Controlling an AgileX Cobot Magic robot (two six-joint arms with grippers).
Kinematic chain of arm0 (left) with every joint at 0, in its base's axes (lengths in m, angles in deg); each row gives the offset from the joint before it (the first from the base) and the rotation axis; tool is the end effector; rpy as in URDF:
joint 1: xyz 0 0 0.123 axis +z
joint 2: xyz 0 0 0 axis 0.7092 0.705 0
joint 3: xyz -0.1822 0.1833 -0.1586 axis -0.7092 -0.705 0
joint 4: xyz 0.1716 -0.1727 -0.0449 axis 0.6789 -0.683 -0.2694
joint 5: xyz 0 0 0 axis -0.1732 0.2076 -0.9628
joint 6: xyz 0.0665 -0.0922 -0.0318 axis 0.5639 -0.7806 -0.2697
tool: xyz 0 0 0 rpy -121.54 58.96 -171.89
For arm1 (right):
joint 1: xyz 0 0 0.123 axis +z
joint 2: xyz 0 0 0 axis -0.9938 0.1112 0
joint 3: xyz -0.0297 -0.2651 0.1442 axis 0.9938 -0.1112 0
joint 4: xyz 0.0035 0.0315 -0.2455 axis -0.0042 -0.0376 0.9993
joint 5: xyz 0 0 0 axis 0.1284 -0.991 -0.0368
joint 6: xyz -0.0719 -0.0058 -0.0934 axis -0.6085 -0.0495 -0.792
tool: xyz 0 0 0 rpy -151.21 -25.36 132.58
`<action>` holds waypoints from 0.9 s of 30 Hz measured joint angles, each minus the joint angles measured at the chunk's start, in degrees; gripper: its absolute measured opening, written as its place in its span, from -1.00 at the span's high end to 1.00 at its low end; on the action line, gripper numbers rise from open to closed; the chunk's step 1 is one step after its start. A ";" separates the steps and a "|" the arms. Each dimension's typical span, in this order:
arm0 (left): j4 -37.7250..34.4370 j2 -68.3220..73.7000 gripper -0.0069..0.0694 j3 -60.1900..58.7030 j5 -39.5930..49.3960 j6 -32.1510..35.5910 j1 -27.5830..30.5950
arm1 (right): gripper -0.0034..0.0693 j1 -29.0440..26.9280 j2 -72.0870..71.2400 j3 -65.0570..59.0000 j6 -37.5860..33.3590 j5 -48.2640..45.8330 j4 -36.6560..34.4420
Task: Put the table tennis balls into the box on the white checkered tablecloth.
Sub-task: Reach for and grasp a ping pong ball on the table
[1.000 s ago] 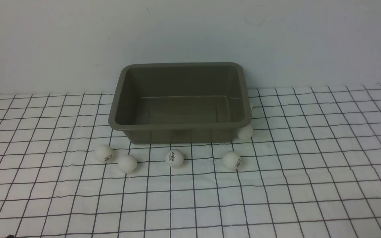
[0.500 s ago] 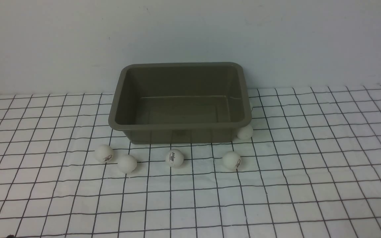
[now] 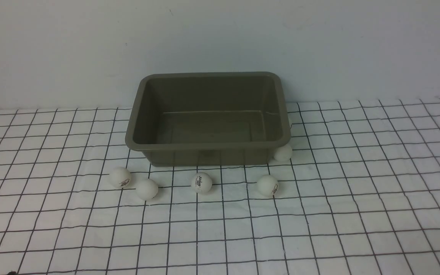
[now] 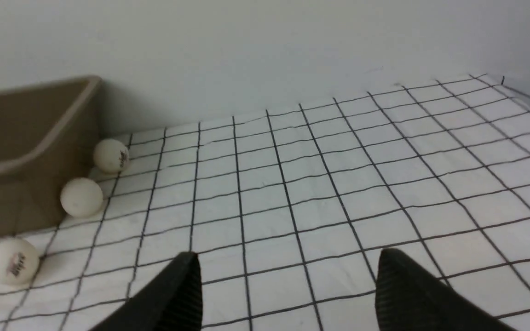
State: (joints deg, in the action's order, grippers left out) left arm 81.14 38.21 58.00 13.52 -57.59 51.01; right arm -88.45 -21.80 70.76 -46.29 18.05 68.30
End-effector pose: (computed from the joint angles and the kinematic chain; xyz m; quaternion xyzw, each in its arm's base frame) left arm 0.0556 -0.0003 0.1622 -0.0311 0.8075 0.0068 0.5891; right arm 0.0566 0.0009 0.1696 0.0888 0.7890 0.0466 0.6061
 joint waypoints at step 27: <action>0.00 0.00 -0.41 0.00 0.00 0.00 0.00 | -0.36 0.00 0.00 26.80 -1.87 -20.49 -17.22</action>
State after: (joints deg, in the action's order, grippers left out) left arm 81.14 38.21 58.00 13.52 -57.59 51.01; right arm -88.45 -21.80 97.57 -48.16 -2.44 51.09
